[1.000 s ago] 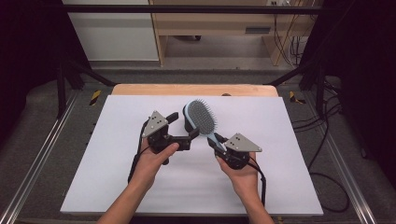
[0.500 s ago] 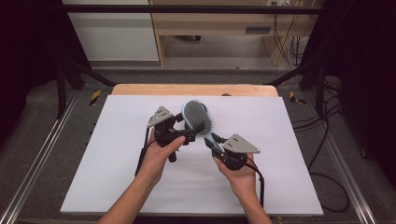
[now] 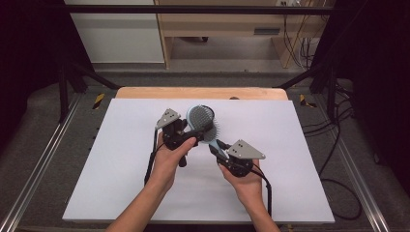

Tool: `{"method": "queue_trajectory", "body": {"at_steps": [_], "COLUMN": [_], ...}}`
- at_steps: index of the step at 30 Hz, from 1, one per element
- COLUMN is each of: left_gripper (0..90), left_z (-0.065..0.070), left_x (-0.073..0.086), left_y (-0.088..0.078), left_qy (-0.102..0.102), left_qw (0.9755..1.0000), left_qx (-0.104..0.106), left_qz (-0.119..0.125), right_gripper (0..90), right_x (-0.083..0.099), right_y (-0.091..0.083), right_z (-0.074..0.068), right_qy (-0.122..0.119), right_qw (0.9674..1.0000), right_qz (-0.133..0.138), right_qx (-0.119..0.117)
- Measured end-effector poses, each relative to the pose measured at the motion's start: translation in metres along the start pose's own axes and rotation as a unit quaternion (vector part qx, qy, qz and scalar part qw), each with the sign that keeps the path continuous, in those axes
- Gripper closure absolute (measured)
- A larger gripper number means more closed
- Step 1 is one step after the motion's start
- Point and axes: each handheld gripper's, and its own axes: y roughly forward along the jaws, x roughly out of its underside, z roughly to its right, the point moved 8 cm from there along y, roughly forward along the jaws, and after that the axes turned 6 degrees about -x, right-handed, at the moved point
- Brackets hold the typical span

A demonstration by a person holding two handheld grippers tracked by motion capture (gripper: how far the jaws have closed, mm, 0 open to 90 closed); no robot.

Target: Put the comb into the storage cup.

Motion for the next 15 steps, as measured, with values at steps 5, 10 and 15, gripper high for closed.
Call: {"method": "queue_trajectory", "body": {"at_steps": [5, 10, 15], "left_gripper": [41.8, 46.5, 49.0], "left_z": [0.0041, 0.0067, 0.0076], "left_x": [-0.0015, -0.0019, -0.0012], "left_y": [-0.0016, -0.0020, -0.0011], "left_qy": [-0.007, -0.007, -0.012], "left_qw": [0.9999, 0.9999, 0.9998], "left_qx": [0.006, 0.014, 0.018], "left_qz": [0.006, 0.004, 0.001], "right_gripper": [69.6, 69.6, 69.6], "right_x": [0.0019, 0.0031, 0.0050], "right_y": [0.0015, 0.0018, 0.0031], "right_z": [-0.0005, 0.0002, 0.0008], "right_qy": [0.005, 0.007, 0.012], "right_qw": [1.0000, 0.9999, 0.9998], "right_qz": [-0.006, -0.009, -0.015], "right_qx": [-0.001, -0.001, -0.003]}}
